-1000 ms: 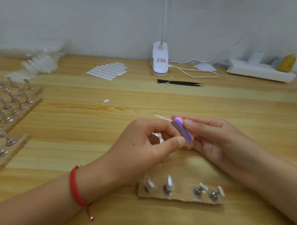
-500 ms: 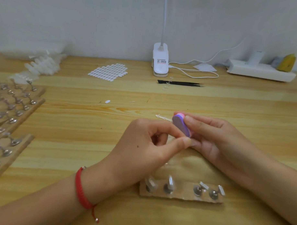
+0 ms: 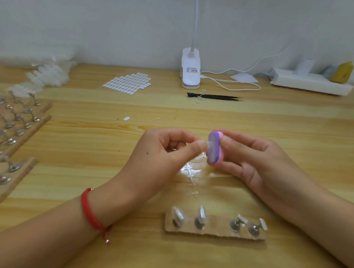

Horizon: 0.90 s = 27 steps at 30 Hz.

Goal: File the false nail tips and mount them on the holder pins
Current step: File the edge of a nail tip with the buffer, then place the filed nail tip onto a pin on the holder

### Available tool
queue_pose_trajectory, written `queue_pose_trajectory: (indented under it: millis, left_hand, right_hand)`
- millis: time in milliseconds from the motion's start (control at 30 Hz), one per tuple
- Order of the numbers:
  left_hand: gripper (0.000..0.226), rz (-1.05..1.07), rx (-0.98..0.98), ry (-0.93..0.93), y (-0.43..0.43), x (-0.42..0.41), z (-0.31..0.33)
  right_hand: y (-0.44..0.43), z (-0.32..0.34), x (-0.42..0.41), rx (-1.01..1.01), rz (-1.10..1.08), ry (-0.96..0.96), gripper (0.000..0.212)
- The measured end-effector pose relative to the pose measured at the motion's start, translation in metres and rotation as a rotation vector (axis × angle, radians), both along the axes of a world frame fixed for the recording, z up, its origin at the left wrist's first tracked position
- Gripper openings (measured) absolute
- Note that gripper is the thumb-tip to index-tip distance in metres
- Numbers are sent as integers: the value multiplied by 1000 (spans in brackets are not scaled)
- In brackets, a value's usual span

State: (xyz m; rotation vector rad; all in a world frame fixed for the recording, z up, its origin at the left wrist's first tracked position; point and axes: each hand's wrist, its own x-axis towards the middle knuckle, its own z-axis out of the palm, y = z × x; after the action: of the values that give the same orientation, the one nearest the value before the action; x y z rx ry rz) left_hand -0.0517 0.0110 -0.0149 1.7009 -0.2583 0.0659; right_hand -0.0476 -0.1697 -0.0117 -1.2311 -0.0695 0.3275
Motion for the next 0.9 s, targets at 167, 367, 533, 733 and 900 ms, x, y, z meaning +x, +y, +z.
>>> queue_pose_trajectory:
  millis: [167,367,533,733,900]
  left_hand:
    - [11,5,-32,21,2,1,2]
    - [13,-96,87,12,3,-2,1]
    - [14,-49,-30,71,4,0,6]
    - [19,-140,-118,138,2,-6,10]
    - [16,-172,-78,124,3,-7,11]
  right_hand:
    - [-1,-1,-1,-22,-3,-14,31]
    - [-5,3,4,-7,-116,19,25]
    - [-4,9,0,10,-3,36,14]
    - [2,6,-7,-378,20,-176,11]
    - [2,8,-10,-355,-5,-206,21]
